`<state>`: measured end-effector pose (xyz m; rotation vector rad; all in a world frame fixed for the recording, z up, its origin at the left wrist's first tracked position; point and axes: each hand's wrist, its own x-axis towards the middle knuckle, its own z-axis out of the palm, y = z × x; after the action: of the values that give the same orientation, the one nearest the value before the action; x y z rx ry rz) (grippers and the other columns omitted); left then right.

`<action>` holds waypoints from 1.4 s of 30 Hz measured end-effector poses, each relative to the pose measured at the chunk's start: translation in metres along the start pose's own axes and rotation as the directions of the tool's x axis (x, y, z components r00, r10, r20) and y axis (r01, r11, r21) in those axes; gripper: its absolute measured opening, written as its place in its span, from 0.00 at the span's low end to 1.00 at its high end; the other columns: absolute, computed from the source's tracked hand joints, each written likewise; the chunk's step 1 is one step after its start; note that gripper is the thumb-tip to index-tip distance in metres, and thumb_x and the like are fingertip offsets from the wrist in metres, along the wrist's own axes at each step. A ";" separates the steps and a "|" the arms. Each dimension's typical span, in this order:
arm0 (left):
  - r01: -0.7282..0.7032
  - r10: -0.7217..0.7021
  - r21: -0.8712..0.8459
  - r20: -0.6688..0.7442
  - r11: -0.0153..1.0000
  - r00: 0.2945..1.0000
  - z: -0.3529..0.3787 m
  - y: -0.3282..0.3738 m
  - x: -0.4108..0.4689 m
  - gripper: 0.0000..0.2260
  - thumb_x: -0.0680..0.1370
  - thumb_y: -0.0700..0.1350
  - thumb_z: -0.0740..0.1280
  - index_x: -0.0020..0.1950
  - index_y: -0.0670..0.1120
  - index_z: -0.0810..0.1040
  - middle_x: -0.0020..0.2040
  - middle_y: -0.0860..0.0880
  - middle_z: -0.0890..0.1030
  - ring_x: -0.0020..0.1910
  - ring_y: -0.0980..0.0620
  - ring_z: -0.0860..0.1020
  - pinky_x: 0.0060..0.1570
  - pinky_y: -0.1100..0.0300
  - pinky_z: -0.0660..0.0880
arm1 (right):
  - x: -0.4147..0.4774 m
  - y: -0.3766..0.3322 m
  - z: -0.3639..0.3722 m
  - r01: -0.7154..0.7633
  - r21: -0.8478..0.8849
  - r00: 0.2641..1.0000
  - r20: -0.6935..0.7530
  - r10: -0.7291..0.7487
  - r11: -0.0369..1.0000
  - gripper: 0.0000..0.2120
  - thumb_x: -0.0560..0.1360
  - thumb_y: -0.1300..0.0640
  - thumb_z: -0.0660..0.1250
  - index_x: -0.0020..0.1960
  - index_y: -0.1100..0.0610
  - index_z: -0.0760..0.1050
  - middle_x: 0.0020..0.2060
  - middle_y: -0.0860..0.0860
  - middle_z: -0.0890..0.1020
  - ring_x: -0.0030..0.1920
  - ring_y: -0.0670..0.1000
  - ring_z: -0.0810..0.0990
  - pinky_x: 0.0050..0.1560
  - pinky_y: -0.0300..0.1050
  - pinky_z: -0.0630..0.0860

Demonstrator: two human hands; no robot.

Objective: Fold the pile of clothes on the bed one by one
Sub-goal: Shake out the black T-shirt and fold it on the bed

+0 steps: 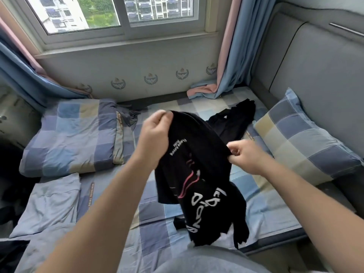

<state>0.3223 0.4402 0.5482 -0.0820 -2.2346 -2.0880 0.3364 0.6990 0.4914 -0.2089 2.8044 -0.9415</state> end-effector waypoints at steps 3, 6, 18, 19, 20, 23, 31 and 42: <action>0.021 -0.035 -0.155 -0.082 0.988 0.996 -0.024 0.029 0.009 0.12 0.84 0.45 0.63 0.42 0.47 0.80 0.41 0.45 0.81 0.42 0.47 0.79 0.47 0.50 0.76 | -0.010 0.031 0.030 -0.176 0.014 0.984 -0.012 0.177 0.984 0.18 0.72 0.68 0.64 0.31 0.48 0.74 0.38 0.49 0.76 0.40 0.52 0.77 0.42 0.38 0.71; 0.028 -0.035 -0.158 -0.044 0.987 0.998 -0.038 0.042 0.011 0.11 0.84 0.45 0.63 0.45 0.47 0.81 0.44 0.43 0.82 0.45 0.45 0.81 0.51 0.48 0.78 | -0.019 0.021 0.047 -0.147 0.233 0.982 -0.085 0.171 0.961 0.16 0.74 0.68 0.65 0.36 0.49 0.75 0.43 0.52 0.81 0.45 0.54 0.80 0.51 0.50 0.75; -0.010 0.007 -0.041 -0.075 0.999 0.997 -0.033 0.028 0.002 0.12 0.83 0.48 0.63 0.44 0.44 0.79 0.41 0.43 0.77 0.42 0.46 0.76 0.45 0.47 0.74 | 0.002 -0.071 0.105 0.026 0.311 0.997 0.068 -0.049 0.950 0.15 0.81 0.51 0.65 0.40 0.59 0.75 0.30 0.51 0.74 0.32 0.48 0.70 0.38 0.48 0.66; -0.053 0.060 0.071 -0.099 0.996 0.993 -0.044 0.026 0.004 0.12 0.83 0.47 0.63 0.43 0.42 0.76 0.38 0.45 0.75 0.39 0.47 0.73 0.42 0.50 0.72 | 0.001 -0.064 0.101 0.037 0.304 0.998 0.044 -0.053 0.952 0.16 0.82 0.51 0.65 0.39 0.59 0.74 0.28 0.53 0.72 0.31 0.48 0.68 0.36 0.50 0.65; -0.093 0.116 0.200 -0.107 0.975 0.987 -0.054 0.023 0.005 0.13 0.84 0.46 0.62 0.42 0.42 0.75 0.36 0.48 0.73 0.37 0.51 0.71 0.40 0.53 0.69 | 0.000 -0.057 0.096 0.058 0.311 0.998 0.020 -0.067 0.949 0.16 0.82 0.52 0.65 0.37 0.56 0.74 0.28 0.54 0.71 0.30 0.48 0.67 0.35 0.50 0.64; -0.101 0.190 0.523 -0.121 0.846 0.974 -0.074 0.009 0.007 0.12 0.84 0.45 0.62 0.41 0.47 0.75 0.33 0.55 0.75 0.35 0.56 0.71 0.38 0.61 0.67 | -0.001 -0.046 0.072 0.096 0.348 0.994 -0.075 -0.075 0.932 0.20 0.81 0.55 0.67 0.31 0.48 0.69 0.24 0.46 0.65 0.27 0.45 0.63 0.32 0.43 0.61; -0.006 0.111 0.766 -0.085 0.643 0.990 -0.068 -0.034 -0.003 0.15 0.78 0.54 0.70 0.61 0.50 0.78 0.57 0.49 0.78 0.60 0.47 0.74 0.59 0.55 0.70 | -0.001 -0.072 0.026 0.153 0.492 0.988 -0.091 -0.124 0.857 0.20 0.84 0.53 0.62 0.34 0.57 0.67 0.26 0.45 0.66 0.27 0.44 0.65 0.30 0.38 0.64; -0.088 0.033 0.265 0.204 0.960 0.978 -0.007 -0.036 -0.022 0.11 0.84 0.43 0.62 0.41 0.45 0.72 0.30 0.55 0.67 0.30 0.55 0.64 0.33 0.60 0.63 | 0.001 -0.060 0.003 0.119 0.592 0.976 0.079 -0.204 0.797 0.11 0.72 0.62 0.77 0.44 0.61 0.74 0.31 0.51 0.78 0.33 0.47 0.77 0.38 0.37 0.74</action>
<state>0.3407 0.4310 0.5112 -0.3497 -2.5760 -1.7904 0.3403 0.6496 0.5250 -0.4084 2.2543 -1.7031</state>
